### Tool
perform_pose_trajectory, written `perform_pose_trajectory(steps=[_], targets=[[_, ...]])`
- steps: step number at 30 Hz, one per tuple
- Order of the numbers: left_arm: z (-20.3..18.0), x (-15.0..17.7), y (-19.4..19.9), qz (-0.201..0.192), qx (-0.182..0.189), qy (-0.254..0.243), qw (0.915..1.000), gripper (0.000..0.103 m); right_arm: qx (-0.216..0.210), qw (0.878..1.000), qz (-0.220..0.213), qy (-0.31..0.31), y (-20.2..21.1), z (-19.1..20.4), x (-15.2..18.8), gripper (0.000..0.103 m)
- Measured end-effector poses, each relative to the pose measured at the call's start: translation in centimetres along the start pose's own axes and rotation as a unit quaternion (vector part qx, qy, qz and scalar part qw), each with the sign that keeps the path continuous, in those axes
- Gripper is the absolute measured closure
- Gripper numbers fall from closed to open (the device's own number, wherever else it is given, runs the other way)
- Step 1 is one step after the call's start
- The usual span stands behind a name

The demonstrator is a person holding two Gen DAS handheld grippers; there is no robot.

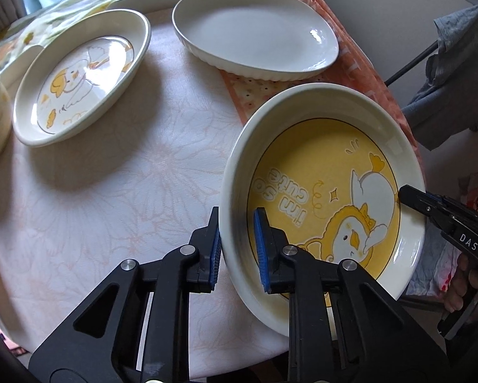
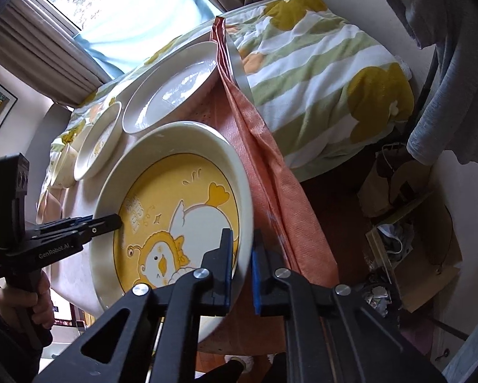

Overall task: Organize plates and bowls
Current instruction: 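Lift the yellow duck bowl with both grippers and set it down nearer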

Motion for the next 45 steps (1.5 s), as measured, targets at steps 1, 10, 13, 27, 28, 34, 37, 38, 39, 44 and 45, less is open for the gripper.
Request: perform_pose_trajectory(steps=[1,10,13,27,28,34,37,38,39,44,45], targets=[[-0.1,-0.1,0.0,0.001,-0.005,-0.004,1.0000,0.086,0.004,1.000,0.000,0.003,0.0,0.1,0.0,0.093],[-0.7,-0.1,1.2,-0.012,-0.014,-0.007,0.9998,0.086,0.023,0.999,0.002,0.026,0.6,0.6,-0.6,0.093],[-0.1,0.1,2.5,-0.025,-0.015,0.003,0.9996,0.086,0.025,0.999,0.000,0.039,0.9,1.3,-1.1,0.093],[10.1,5.1,11.4,-0.082,-0.050,0.102,0.9901,0.086,-0.021,0.989,0.008,0.146,0.2,12.9,-1.9,0.093],[11.2,5.8,11.9,-0.083,-0.054,0.110,0.9890,0.086,-0.025,0.988,0.012,0.150,-0.3,14.0,-1.7,0.093],[18.0,9.1,13.6,-0.081,-0.066,0.153,0.9828,0.086,-0.046,0.982,0.038,0.180,-3.4,21.5,0.5,0.093],[21.1,10.8,13.4,-0.073,-0.066,0.167,0.9810,0.086,-0.050,0.979,0.049,0.189,-5.1,24.3,1.8,0.093],[22.0,11.3,13.2,-0.071,-0.066,0.170,0.9807,0.086,-0.048,0.979,0.054,0.192,-5.8,25.2,2.1,0.093],[22.8,11.6,13.0,-0.068,-0.065,0.172,0.9806,0.086,-0.047,0.978,0.057,0.193,-6.5,25.8,2.4,0.093],[25.5,13.1,12.1,-0.065,-0.061,0.167,0.9819,0.086,-0.034,0.978,0.062,0.196,-9.0,28.4,3.3,0.093],[25.9,13.1,11.9,-0.065,-0.061,0.163,0.9826,0.086,-0.031,0.978,0.061,0.197,-9.4,28.6,3.4,0.093]])
Point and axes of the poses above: each gripper's, at about its wrist camera, not at the fingertips, and y roughly against the way its jaws point, z to its left, x to its underside, the point moved 7 cm from there along -y, roughly the way its jaws point, and after that the axes turned 3 degrees about x, right-handed, at the moved point
